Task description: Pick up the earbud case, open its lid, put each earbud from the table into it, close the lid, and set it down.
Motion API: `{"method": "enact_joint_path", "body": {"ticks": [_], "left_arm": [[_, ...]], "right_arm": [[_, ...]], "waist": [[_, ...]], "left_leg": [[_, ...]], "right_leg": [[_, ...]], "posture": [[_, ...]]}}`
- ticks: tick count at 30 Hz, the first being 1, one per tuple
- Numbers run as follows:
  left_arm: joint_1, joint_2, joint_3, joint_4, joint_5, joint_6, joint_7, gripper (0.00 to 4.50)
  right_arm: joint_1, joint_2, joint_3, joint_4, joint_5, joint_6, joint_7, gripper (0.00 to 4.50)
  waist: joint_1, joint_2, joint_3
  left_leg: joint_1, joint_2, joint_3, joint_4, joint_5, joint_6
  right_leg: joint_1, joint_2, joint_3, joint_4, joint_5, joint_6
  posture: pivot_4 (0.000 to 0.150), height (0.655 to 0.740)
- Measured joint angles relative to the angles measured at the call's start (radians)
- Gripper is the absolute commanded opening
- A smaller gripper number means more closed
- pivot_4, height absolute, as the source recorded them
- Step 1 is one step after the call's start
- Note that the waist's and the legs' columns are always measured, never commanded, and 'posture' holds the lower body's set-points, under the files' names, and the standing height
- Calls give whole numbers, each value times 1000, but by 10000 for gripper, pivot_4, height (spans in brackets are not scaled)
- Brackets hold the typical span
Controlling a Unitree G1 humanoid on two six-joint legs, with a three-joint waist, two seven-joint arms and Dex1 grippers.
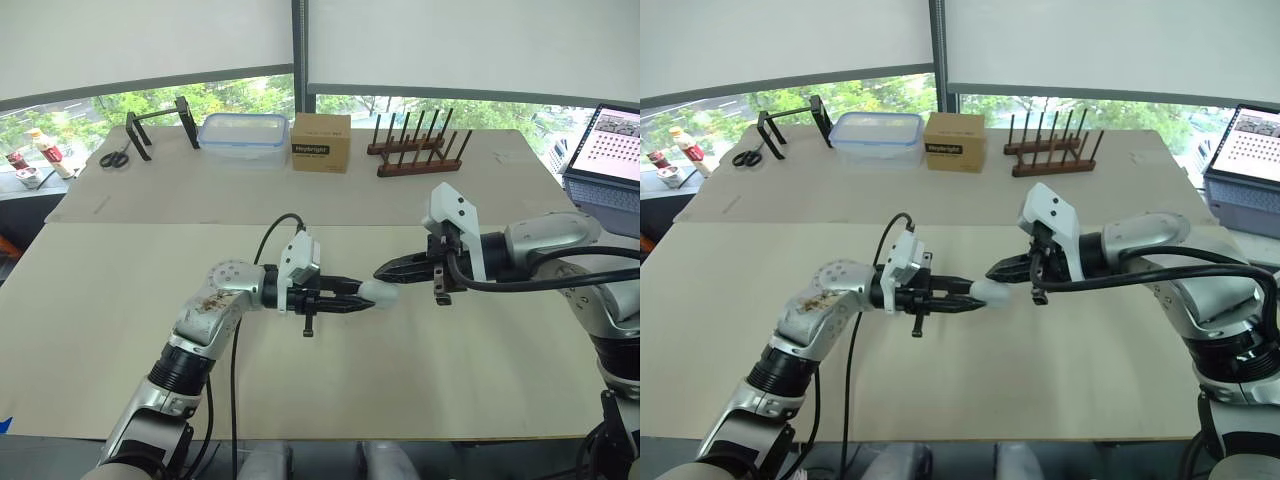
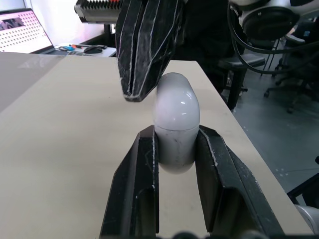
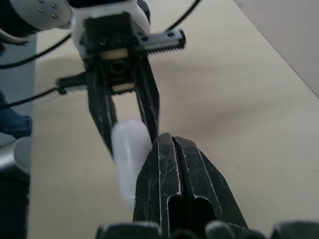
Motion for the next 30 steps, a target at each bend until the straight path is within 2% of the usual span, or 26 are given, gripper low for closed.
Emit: {"method": "enact_joint_path", "body": {"ticks": [3, 7, 12, 16, 21, 23, 25, 29, 30], "left_arm": [[-1, -13, 20, 11, -3, 7, 31, 5167], [-17, -21, 40, 11, -37, 71, 51, 5167], [-51, 18, 29, 61, -84, 336, 71, 5167], [-96, 1, 31, 201, -101, 580, 147, 5167], [-137, -31, 53, 334, -118, 747, 198, 5167], [-151, -40, 69, 373, -121, 755, 206, 15397], [-167, -37, 70, 402, -106, 739, 222, 23754], [-169, -3, 65, 397, -74, 612, 191, 43289], [-167, 14, 63, 392, -60, 576, 184, 44211]], "right_arm": [[12, -13, -9, -56, 57, 44, 9, 0], [83, -37, -8, -84, 55, 46, -3, 0], [133, -47, -24, -109, -24, -49, -59, 0], [232, -54, -45, -124, -133, -221, -83, 0], [304, -61, -48, -129, -206, -316, -88, 0], [316, -62, -50, -133, -218, -332, -87, 0], [321, -65, -51, -134, -224, -342, -84, 0], [322, -90, -50, -130, -257, -378, -59, 0], [323, -97, -50, -128, -261, -383, -54, 0]], "waist": [[0, 0, 0], [4, 0, 0], [-1, 0, 0], [1, 0, 0], [0, 0, 0], [-1, 0, 0], [-1, 0, 0], [-1, 0, 0], [-2, 0, 0]], "left_leg": [[0, 0, -1, 0, 0, 0], [0, -1, 0, 1, 0, 0], [0, 0, 0, 1, 0, 0], [-1, -1, 1, 1, 0, 0], [0, -1, 1, 2, 0, 0], [0, -1, 1, 2, 0, 0], [0, -1, 1, 2, 0, 0], [0, 0, 1, 2, 0, 0], [0, 0, 0, 2, 0, 0]], "right_leg": [[0, 0, 0, 0, 0, 0], [0, 0, 0, 0, 0, 0], [0, 1, -1, 1, 0, 0], [0, 0, -1, 1, 0, 0], [0, 0, -1, 1, 0, 0], [0, 0, -1, 1, 0, 0], [0, 0, -1, 1, 0, 0], [0, 0, -1, 1, 0, 0], [0, 0, -1, 1, 0, 0]], "posture": [[1500, 7400], [1500, 7400], [1500, 7400], [1500, 7400], [1500, 7400], [1500, 7400], [1500, 7400], [1500, 7400], [1500, 7400]]}}
